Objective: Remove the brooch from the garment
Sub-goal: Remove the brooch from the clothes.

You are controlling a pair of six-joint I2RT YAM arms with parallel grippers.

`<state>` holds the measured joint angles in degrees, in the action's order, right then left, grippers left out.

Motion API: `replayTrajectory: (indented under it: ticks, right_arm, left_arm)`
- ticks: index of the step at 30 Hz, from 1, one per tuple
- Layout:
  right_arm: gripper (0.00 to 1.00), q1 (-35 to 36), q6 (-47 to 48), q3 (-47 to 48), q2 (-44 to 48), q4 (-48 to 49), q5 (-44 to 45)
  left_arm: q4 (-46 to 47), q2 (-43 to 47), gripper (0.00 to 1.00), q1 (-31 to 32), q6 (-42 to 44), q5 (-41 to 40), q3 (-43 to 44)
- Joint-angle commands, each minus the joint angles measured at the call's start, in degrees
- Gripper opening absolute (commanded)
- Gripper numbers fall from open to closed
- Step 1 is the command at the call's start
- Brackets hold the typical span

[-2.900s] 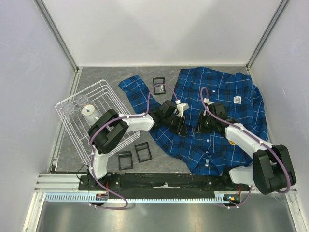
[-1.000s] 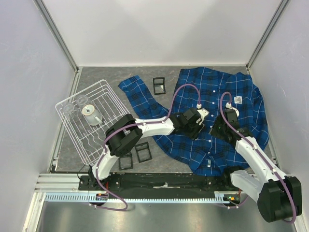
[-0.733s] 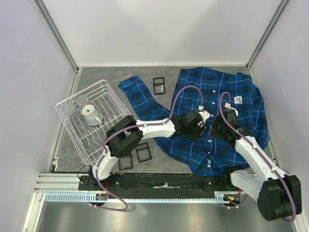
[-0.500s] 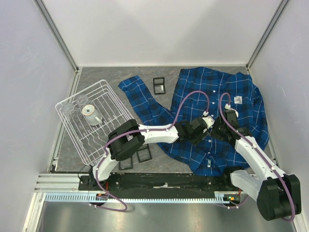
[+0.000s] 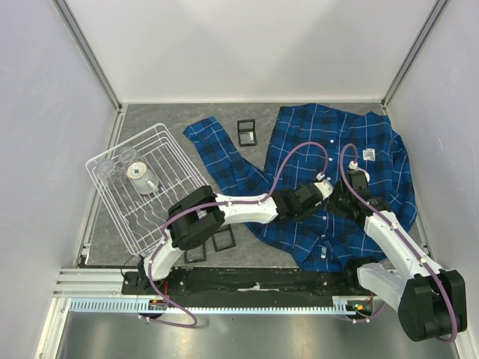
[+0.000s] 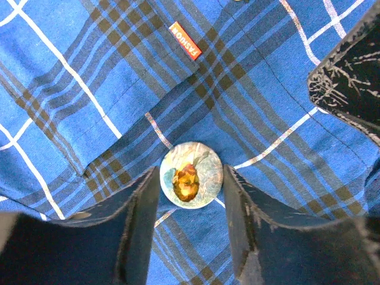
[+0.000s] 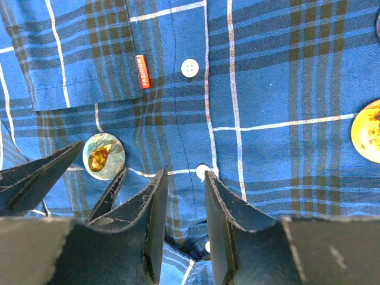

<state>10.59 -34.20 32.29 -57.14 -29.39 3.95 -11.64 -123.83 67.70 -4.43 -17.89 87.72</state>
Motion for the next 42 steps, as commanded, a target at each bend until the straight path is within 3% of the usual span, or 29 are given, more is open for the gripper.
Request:
replayTrajectory:
  ticks: [1, 11, 20, 29, 42]
  right_arm:
    - [0.39, 0.13, 0.0, 0.31, 0.28, 2.58, -1.13]
    - [0.39, 0.05, 0.36, 0.23, -0.16, 2.93, -2.18]
    - [0.39, 0.05, 1.41, -1.79, -3.41, 9.16, -10.0]
    - [0.4, 0.05, 2.99, -1.62, -6.22, 13.56, -14.75]
    - [0.41, 0.05, 3.17, -2.23, -6.66, 14.36, -14.14]
  left_arm:
    - [5.22, -0.01, 0.5, 1.73, 4.34, -1.01, -0.71]
    - [3.81, 0.43, 0.2, 1.73, 3.02, -0.74, 0.17]
    - [2.59, 4.03, 0.1, 1.56, 0.91, -0.48, 0.0]
    - [3.64, 7.02, 0.09, -0.02, -1.02, 0.22, -2.9]
    - [3.11, 7.64, 0.32, -1.78, -2.34, 3.47, -5.54]
